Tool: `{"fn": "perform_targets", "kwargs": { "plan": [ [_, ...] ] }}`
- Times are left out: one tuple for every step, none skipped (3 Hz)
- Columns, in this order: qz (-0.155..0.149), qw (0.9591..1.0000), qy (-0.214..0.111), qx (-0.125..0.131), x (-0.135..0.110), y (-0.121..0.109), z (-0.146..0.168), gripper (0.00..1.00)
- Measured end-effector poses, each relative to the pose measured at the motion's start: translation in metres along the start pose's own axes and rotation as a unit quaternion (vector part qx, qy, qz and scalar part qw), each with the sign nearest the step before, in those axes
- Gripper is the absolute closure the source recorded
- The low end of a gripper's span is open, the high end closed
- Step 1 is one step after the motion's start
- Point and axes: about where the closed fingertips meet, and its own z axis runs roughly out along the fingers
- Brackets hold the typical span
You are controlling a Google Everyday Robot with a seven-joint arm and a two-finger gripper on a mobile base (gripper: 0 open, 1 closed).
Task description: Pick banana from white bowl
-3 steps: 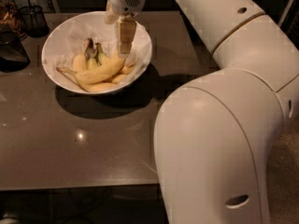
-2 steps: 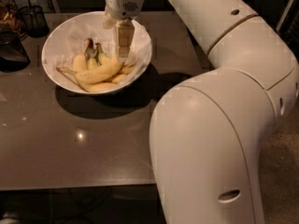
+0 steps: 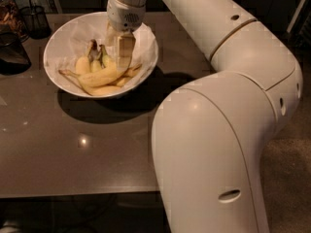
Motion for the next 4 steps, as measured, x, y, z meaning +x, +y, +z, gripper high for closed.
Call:
{"fn": "perform_targets", "kwargs": {
  "plan": [
    [0.001, 0.9999, -0.006, -0.012, 0.002, 0.005, 0.009, 0.33],
    [0.004, 0.9997, -0.011, -0.022, 0.004, 0.009, 0.017, 0.43],
    [0.007, 0.9994, -0.015, -0.029, 0.008, 0.013, 0.022, 0.42],
    [0.009, 0.9992, -0.017, -0.035, 0.012, 0.016, 0.027, 0.41]
  ]
}}
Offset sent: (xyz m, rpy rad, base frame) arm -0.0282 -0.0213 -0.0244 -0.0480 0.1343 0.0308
